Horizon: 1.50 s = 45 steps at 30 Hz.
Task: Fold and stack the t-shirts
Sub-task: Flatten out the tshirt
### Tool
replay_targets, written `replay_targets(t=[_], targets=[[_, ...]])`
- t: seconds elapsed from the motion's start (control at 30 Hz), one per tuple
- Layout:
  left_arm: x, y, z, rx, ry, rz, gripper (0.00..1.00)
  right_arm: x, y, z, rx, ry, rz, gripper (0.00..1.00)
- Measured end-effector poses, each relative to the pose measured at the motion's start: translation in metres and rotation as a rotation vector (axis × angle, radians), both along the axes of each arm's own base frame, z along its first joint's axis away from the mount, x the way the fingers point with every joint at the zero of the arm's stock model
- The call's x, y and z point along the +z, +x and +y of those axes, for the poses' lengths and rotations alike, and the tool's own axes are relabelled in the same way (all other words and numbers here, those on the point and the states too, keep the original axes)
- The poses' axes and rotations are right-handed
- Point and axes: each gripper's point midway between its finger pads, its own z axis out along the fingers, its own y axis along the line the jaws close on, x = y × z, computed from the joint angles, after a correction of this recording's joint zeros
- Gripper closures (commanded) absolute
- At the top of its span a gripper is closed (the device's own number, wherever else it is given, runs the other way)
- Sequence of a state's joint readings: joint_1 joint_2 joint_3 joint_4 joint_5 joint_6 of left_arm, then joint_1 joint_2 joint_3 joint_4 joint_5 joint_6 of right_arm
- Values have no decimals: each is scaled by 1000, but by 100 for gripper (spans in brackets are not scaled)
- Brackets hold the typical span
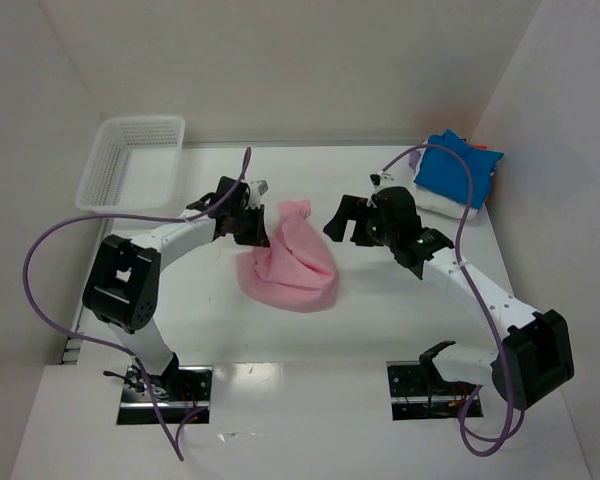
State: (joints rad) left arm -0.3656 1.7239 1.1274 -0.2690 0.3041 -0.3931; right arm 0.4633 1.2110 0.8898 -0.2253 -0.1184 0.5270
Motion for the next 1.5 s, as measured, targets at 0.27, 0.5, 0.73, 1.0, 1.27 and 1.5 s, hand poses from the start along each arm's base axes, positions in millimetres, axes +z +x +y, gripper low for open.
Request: replay_targets(t=[0.27,0.5,0.73,1.0,1.27,1.5], targets=[[145,25,13,86,-14,-289,100,8,2,-1,-9,4,-21,0],[360,13,38,185,-128,-756,100,45,7,15,54,81,-100,0],[415,-26,60,225,-160,-878,100,86,-1,52,244,178,-248,0],[389,-50,92,320,-52,-813,100,79,29,76,267,182,-256,0],[358,-104,124,417,-44,-747,100,0,74,85,198,67,-105,0],[332,-120,128,440,-50,-672,100,-62,111,95,140,-13,16,0]])
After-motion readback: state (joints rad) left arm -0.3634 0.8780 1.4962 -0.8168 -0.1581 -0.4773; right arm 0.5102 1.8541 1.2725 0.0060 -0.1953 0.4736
